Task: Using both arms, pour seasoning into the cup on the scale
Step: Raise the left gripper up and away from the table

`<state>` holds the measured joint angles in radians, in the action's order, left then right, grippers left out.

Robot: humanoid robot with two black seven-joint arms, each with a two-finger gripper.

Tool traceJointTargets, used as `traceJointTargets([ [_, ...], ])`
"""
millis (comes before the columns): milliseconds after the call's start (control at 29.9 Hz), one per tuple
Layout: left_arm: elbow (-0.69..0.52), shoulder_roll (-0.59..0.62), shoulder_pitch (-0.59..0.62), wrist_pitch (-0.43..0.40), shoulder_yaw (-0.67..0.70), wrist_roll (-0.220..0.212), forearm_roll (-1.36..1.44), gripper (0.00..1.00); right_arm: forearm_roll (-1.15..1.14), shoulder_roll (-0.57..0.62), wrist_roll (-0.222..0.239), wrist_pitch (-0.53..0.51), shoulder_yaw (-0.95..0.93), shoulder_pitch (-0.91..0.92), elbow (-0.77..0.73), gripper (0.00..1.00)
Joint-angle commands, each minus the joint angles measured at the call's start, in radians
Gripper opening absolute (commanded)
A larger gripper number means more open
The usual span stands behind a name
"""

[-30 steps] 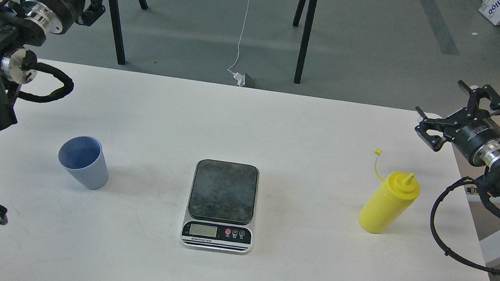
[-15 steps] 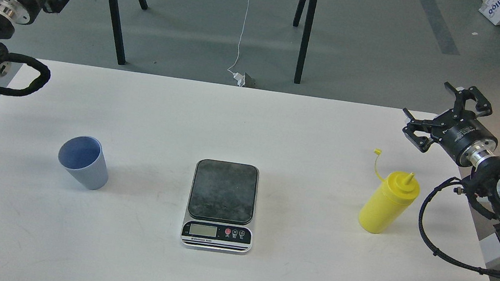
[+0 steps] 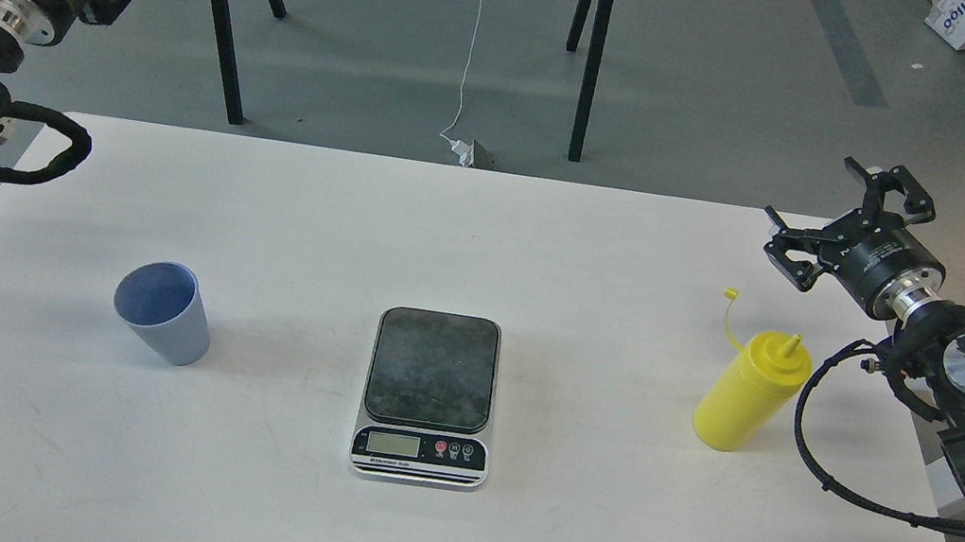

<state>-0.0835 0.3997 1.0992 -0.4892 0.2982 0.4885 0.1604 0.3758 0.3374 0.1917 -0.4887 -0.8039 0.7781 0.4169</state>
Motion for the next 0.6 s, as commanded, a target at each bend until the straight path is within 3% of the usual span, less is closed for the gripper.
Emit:
traceJointTargets([
  [0, -0.001, 0.062, 0.091, 0.001, -0.192, 0.000, 0.180, 1.00, 0.002, 0.005, 0.000, 0.000, -0.008, 0.000, 0.008, 0.98],
  [234, -0.008, 0.071, 0.301, 0.001, -0.551, 0.000, 0.520, 1.00, 0.003, 0.000, 0.000, 0.000, -0.011, 0.004, 0.009, 0.98],
  [368, -0.021, 0.056, 0.375, 0.001, -0.727, 0.000, 0.865, 1.00, 0.003, -0.004, -0.001, 0.000, -0.011, 0.001, 0.008, 0.98],
  [569, -0.260, 0.054, 0.421, 0.001, -0.807, 0.000, 1.387, 1.00, 0.003, -0.004, -0.001, 0.000, -0.002, 0.000, 0.008, 0.98],
])
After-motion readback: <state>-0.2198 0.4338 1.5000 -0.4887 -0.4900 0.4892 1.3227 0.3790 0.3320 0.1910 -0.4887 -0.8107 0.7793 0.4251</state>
